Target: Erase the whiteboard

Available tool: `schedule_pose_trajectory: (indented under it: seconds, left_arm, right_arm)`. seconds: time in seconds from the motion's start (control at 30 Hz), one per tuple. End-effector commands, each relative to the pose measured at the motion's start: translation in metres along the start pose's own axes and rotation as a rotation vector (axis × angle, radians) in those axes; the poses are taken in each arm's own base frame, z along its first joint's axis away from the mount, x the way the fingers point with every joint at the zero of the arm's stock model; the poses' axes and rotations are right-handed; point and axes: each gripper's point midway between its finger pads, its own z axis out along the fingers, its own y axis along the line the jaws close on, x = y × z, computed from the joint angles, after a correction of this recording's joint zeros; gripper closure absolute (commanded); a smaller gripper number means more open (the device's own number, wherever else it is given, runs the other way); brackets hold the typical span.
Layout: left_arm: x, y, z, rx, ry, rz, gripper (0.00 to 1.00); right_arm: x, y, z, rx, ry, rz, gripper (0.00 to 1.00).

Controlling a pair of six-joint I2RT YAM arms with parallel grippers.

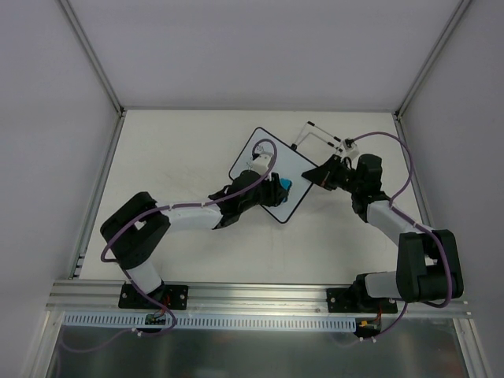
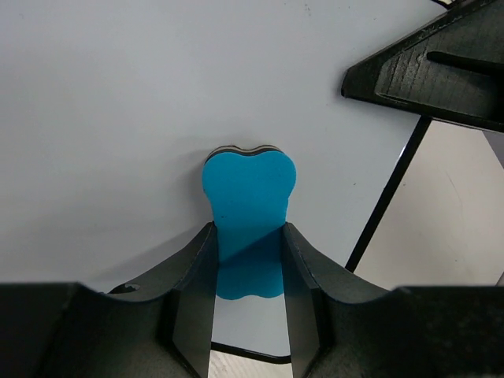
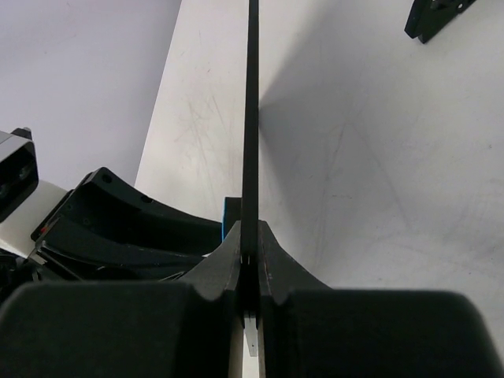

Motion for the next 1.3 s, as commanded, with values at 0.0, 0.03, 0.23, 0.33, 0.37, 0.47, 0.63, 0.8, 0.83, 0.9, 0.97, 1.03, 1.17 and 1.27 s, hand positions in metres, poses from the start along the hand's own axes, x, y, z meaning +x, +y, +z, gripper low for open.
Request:
schedule_pose_trajectory:
  seconds: [0.0, 0.03, 0.23, 0.33, 0.37, 0.47, 0.63, 0.8, 0.83, 0.9, 0.97, 1.03, 1.17, 1.27]
  left_arm:
    - [-0.02, 0.006, 0.002, -0.02, -0.005, 0.033, 1.0]
    - [-0.028, 0.024, 0.005, -0.046, -0.012, 0.013, 1.0]
    - [-0.048, 0.09, 0.021, -0.164, -0.012, -0.036, 1.0]
    - [-0.049, 0.132, 0.029, -0.238, 0.018, -0.069, 1.0]
    - [-0.048, 0.141, 0.03, -0.256, 0.027, -0.081, 1.0]
    - [-0.034, 0.176, 0.031, -0.326, 0.07, -0.131, 1.0]
    - [-0.013, 0.208, 0.023, -0.381, 0.122, -0.192, 1.0]
    - [-0.017, 0.189, 0.024, -0.299, 0.155, -0.153, 1.0]
    - [-0.023, 0.18, 0.023, -0.269, 0.151, -0.122, 1.0]
    - [-0.022, 0.152, 0.025, -0.194, 0.175, -0.057, 1.0]
    - [-0.022, 0.133, 0.025, -0.15, 0.198, -0.026, 1.0]
    - [-0.014, 0.109, 0.026, -0.09, 0.241, 0.02, 1.0]
    - [-0.005, 0.077, 0.029, -0.014, 0.304, 0.106, 1.0]
    - [-0.01, 0.072, 0.031, -0.011, 0.304, 0.101, 1.0]
  right_arm:
    - [0.013, 0.06, -0.012, -0.223, 0.084, -0.02, 1.0]
    - [0.014, 0.06, -0.013, -0.226, 0.086, -0.019, 1.0]
    - [0.017, 0.066, -0.019, -0.245, 0.09, -0.032, 1.0]
    - [0.018, 0.069, -0.021, -0.257, 0.097, -0.038, 0.99]
    - [0.019, 0.07, -0.022, -0.261, 0.1, -0.039, 1.0]
    - [0.018, 0.071, -0.023, -0.262, 0.094, -0.044, 1.0]
    - [0.018, 0.072, -0.023, -0.264, 0.096, -0.047, 1.0]
    - [0.019, 0.071, -0.022, -0.267, 0.1, -0.062, 1.0]
    - [0.019, 0.071, -0.022, -0.268, 0.101, -0.067, 1.0]
    - [0.019, 0.07, -0.022, -0.269, 0.108, -0.077, 1.0]
    - [0.02, 0.07, -0.022, -0.268, 0.116, -0.086, 1.0]
    - [0.021, 0.068, -0.022, -0.262, 0.119, -0.107, 1.0]
    - [0.022, 0.071, -0.022, -0.261, 0.135, -0.127, 1.0]
    - [0.021, 0.072, -0.023, -0.265, 0.133, -0.136, 1.0]
